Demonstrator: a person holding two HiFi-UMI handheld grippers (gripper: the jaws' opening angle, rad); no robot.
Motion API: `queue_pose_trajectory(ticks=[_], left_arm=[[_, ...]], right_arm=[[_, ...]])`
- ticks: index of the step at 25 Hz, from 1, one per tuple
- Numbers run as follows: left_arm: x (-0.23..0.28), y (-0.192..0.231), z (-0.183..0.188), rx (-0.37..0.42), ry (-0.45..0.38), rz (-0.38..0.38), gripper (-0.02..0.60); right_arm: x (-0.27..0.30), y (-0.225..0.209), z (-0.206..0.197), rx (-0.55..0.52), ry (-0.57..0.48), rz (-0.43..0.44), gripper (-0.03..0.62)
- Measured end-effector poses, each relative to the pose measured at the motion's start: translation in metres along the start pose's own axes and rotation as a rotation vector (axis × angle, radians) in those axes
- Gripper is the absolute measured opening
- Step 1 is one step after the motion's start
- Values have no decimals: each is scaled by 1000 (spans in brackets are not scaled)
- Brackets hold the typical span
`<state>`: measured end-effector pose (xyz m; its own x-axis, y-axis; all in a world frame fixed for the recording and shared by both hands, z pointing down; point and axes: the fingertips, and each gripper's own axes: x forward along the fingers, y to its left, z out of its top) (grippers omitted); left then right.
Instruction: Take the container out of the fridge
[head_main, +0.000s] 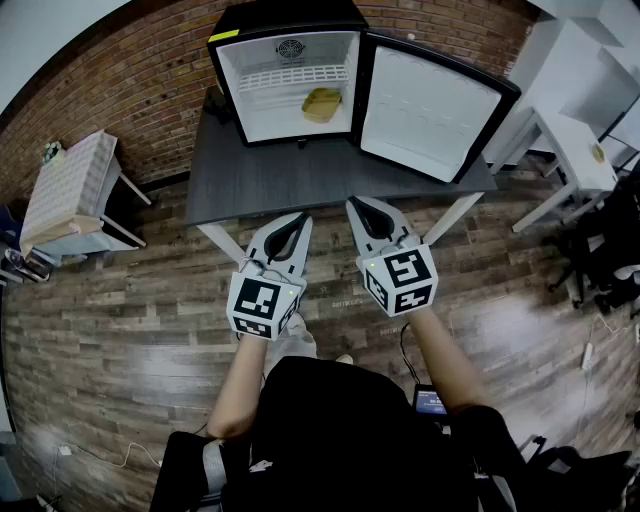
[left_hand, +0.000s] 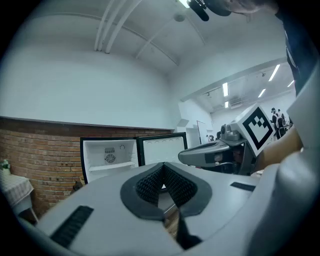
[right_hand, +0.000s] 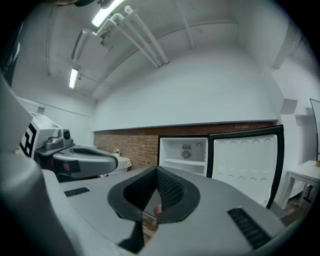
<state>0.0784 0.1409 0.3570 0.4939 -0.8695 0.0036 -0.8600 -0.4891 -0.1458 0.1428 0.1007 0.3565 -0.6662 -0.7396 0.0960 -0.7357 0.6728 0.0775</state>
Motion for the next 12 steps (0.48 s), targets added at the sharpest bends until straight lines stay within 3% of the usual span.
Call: queue_pose_trajectory(ticks=[12], left_arm=[[4,6,-4,1,5,1,14]], right_arm=[[9,1,-14,13,37,16,40]])
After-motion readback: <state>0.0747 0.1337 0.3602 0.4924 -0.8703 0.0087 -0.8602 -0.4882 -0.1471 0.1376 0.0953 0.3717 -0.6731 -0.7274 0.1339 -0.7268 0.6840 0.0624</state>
